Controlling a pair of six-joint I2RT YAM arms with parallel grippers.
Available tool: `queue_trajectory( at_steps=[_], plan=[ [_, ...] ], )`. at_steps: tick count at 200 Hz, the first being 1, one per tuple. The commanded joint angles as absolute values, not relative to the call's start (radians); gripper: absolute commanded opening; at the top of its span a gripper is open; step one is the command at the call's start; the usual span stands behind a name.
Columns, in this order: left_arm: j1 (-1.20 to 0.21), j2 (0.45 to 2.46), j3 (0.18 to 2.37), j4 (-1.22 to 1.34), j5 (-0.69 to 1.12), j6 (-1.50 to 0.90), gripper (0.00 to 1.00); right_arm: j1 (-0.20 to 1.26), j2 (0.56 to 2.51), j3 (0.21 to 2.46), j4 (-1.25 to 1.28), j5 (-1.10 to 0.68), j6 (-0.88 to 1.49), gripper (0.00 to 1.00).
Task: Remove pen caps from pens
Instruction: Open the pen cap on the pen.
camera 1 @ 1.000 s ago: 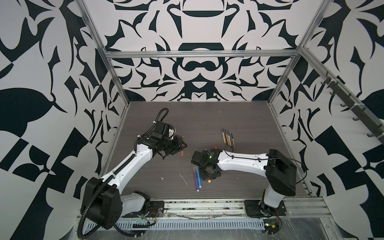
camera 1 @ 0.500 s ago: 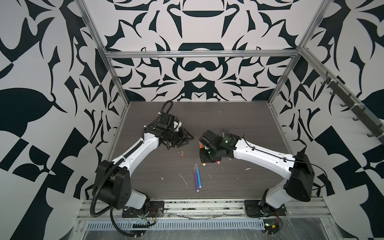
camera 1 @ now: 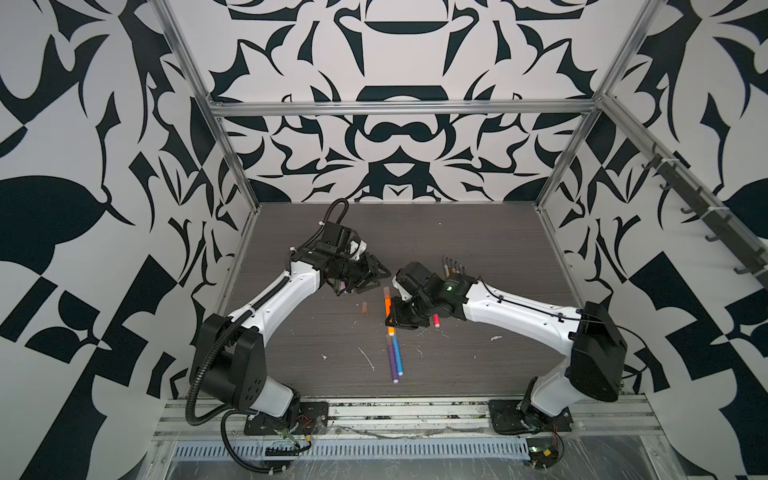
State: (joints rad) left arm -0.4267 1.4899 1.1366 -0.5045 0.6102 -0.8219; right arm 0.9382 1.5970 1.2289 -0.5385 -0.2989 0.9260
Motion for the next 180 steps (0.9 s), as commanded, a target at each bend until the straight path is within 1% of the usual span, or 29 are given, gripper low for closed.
queue_trajectory(
  at_steps=[1, 71, 168, 180],
  plan=[
    [-0.434, 1.503, 1.123, -0.548, 0.609, -0.791, 0.50, 0.929, 1.597, 1.284, -0.508, -0.327, 0.937, 0.00],
    [-0.435, 1.511, 1.124, -0.605, 0.573, -0.721, 0.48, 0.926, 1.598, 1.305, -0.500, -0.341, 0.940, 0.00],
    [-0.433, 1.536, 1.122, -0.631, 0.555, -0.681, 0.43, 0.926, 1.601, 1.307, -0.450, -0.387, 0.948, 0.00],
    [-0.434, 1.539, 1.117, -0.624, 0.558, -0.681, 0.41, 0.926, 1.602, 1.304, -0.455, -0.390, 0.946, 0.00]
  ],
)
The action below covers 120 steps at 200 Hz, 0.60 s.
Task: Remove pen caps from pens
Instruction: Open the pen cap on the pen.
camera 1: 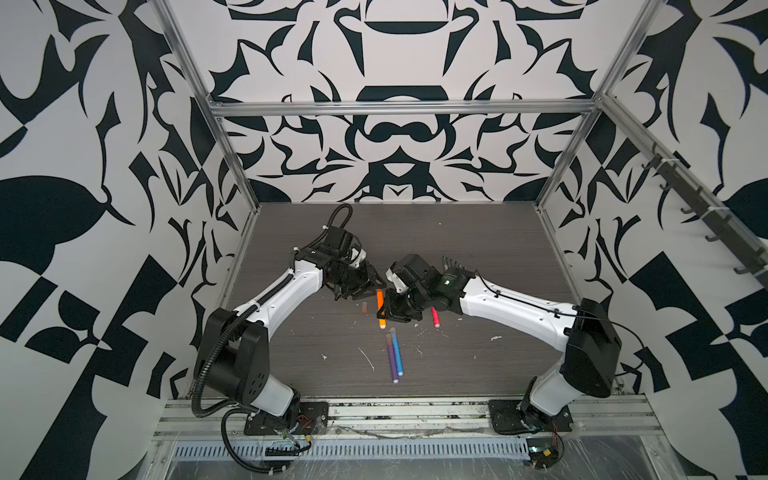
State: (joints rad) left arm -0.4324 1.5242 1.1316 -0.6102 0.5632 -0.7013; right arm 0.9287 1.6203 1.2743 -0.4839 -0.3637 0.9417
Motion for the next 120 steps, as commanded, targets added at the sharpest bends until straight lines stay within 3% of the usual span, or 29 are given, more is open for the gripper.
queue_trajectory(
  at_steps=[1, 36, 79, 106, 120],
  plan=[
    [-0.434, 1.540, 1.117, -0.623, 0.559, -0.681, 0.41, 0.926, 1.602, 1.304, -0.455, -0.390, 0.946, 0.00],
    [-0.434, 1.544, 1.117, -0.612, 0.560, -0.681, 0.19, 0.926, 1.591, 1.296, -0.453, -0.383, 0.950, 0.00],
    [-0.434, 1.534, 1.120, -0.612, 0.557, -0.680, 0.02, 0.925, 1.589, 1.302, -0.455, -0.366, 0.943, 0.00],
    [-0.433, 1.525, 1.120, -0.605, 0.562, -0.689, 0.00, 0.935, 1.551, 1.322, -0.471, -0.258, 0.894, 0.38],
    [-0.433, 1.525, 1.120, -0.599, 0.578, -0.704, 0.00, 0.946, 1.520, 1.317, -0.451, -0.205, 0.877, 0.44]
  ],
)
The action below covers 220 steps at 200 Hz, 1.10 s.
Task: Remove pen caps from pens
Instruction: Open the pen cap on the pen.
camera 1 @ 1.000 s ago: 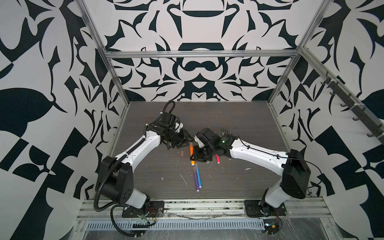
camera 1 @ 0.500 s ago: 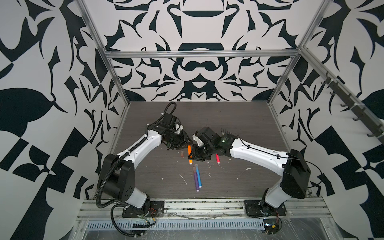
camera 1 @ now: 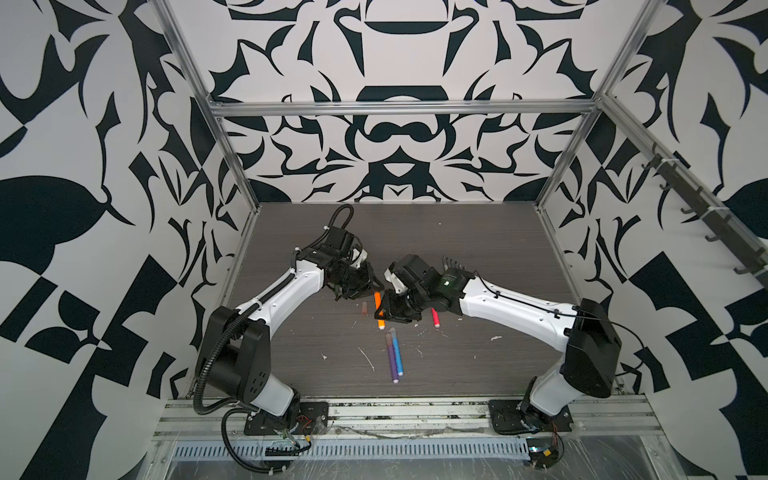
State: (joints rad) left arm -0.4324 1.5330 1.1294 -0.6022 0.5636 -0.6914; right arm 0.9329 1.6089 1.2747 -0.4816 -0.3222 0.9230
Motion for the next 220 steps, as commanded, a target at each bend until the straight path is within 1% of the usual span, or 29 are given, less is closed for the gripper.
queue_trajectory(
  at_steps=[1, 31, 59, 80, 220],
  plan=[
    [-0.433, 1.526, 1.120, -0.599, 0.579, -0.706, 0.00, 0.946, 1.519, 1.316, -0.448, -0.205, 0.876, 0.44],
    [-0.433, 1.526, 1.116, -0.563, 0.620, -0.762, 0.00, 0.945, 1.521, 1.310, -0.435, -0.200, 0.879, 0.44],
    [-0.433, 1.526, 1.121, -0.551, 0.632, -0.791, 0.00, 0.946, 1.545, 1.296, -0.421, -0.226, 0.906, 0.37],
    [-0.433, 1.527, 1.126, -0.555, 0.637, -0.795, 0.00, 0.949, 1.559, 1.292, -0.414, -0.243, 0.914, 0.34],
    [-0.432, 1.512, 1.147, -0.554, 0.649, -0.813, 0.00, 0.951, 1.583, 1.287, -0.459, -0.224, 0.933, 0.34]
  ],
)
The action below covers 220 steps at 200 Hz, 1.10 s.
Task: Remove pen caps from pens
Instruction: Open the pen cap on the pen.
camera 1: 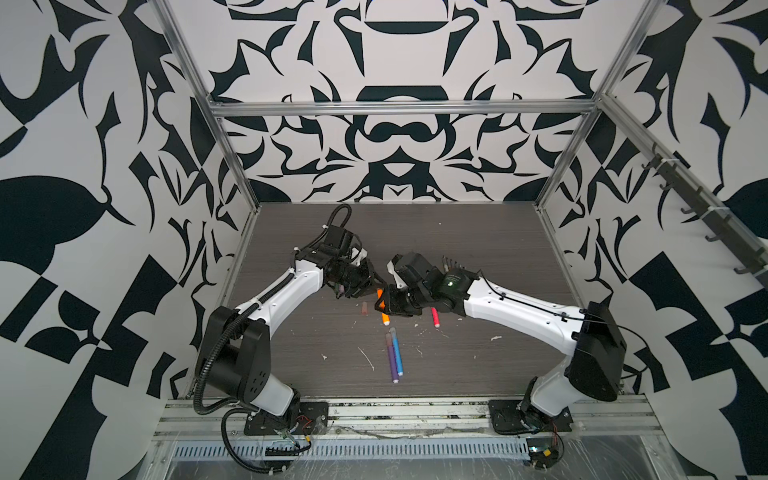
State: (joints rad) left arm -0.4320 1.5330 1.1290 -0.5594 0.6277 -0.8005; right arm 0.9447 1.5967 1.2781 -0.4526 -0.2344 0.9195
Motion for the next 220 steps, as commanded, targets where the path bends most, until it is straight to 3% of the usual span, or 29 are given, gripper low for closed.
queue_trajectory(
  at_steps=[1, 15, 31, 71, 99, 125, 187, 220],
  plan=[
    [-0.433, 1.512, 1.147, -0.555, 0.649, -0.813, 0.00, 0.950, 1.583, 1.287, -0.459, -0.224, 0.933, 0.33],
    [-0.431, 1.510, 1.147, -0.555, 0.649, -0.813, 0.00, 0.950, 1.584, 1.287, -0.465, -0.225, 0.933, 0.22],
    [-0.432, 1.508, 1.143, -0.555, 0.648, -0.814, 0.00, 0.951, 1.587, 1.284, -0.465, -0.233, 0.934, 0.00],
    [-0.391, 1.543, 1.174, -0.538, 0.629, -0.772, 0.00, 0.964, 1.567, 1.258, -0.492, -0.224, 0.957, 0.00],
    [-0.266, 1.733, 1.425, -0.677, 0.511, -0.584, 0.00, 1.024, 1.541, 1.210, -0.474, -0.214, 1.018, 0.00],
    [-0.199, 1.878, 1.607, -0.734, 0.509, -0.557, 0.00, 1.085, 1.522, 1.179, -0.465, -0.184, 1.061, 0.00],
    [-0.151, 1.863, 1.606, -0.676, 0.467, -0.591, 0.00, 1.097, 1.508, 1.130, -0.408, -0.179, 1.097, 0.00],
    [-0.118, 1.951, 1.768, -0.681, 0.400, -0.623, 0.00, 1.098, 1.500, 1.138, -0.417, -0.174, 1.091, 0.00]
  ],
)
